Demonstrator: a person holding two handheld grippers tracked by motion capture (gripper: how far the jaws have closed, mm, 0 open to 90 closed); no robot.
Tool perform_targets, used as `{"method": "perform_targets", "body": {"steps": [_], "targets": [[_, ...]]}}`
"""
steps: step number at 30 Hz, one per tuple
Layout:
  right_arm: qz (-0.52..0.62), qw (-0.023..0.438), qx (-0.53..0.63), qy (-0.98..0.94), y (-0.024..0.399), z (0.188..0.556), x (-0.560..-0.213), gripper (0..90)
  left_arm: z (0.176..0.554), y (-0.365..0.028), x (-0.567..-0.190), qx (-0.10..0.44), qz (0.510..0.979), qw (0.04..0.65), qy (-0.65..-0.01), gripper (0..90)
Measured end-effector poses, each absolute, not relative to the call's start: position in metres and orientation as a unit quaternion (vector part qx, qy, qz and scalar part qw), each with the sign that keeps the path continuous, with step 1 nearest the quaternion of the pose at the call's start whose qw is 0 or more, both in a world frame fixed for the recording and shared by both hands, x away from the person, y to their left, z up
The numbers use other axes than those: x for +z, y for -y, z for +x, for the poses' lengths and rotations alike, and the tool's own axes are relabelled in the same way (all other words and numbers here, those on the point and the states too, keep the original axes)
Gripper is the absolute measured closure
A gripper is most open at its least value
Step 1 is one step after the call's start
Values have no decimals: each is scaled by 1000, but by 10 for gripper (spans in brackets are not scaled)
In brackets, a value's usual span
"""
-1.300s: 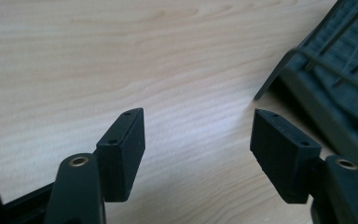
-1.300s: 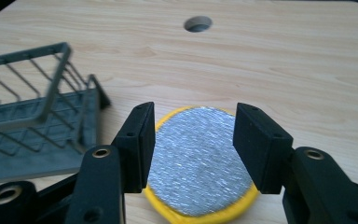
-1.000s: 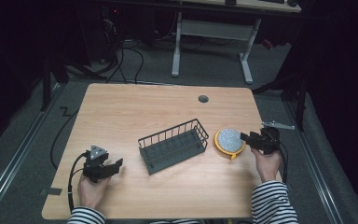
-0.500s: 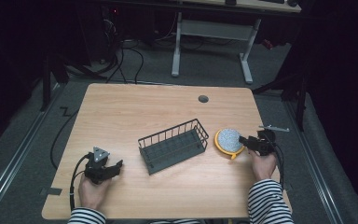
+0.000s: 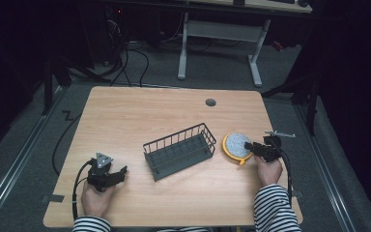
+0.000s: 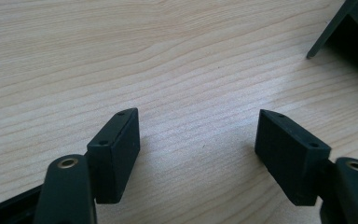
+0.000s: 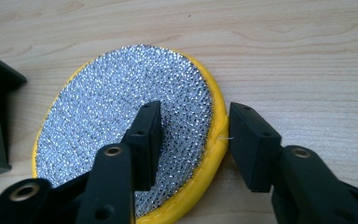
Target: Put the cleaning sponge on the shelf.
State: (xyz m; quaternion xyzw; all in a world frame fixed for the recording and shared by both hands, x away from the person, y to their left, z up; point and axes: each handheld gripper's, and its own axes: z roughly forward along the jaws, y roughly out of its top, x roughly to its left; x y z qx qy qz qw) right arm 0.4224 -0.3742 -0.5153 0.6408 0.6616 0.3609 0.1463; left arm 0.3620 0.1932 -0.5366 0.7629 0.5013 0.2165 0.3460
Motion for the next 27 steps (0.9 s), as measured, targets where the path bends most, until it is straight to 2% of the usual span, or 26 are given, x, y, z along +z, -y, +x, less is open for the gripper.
{"method": "perform_targets", "body": {"steps": [8, 14, 27], "targets": [[641, 118, 367, -664, 378, 425, -519, 670, 362, -193, -537, 215, 764, 346, -501, 308], [627, 145, 353, -679, 369, 423, -518, 749, 362, -193, -537, 215, 764, 346, -501, 308], [623, 140, 366, -677, 370, 422, -516, 787, 362, -193, -536, 215, 764, 345, -501, 308]]}}
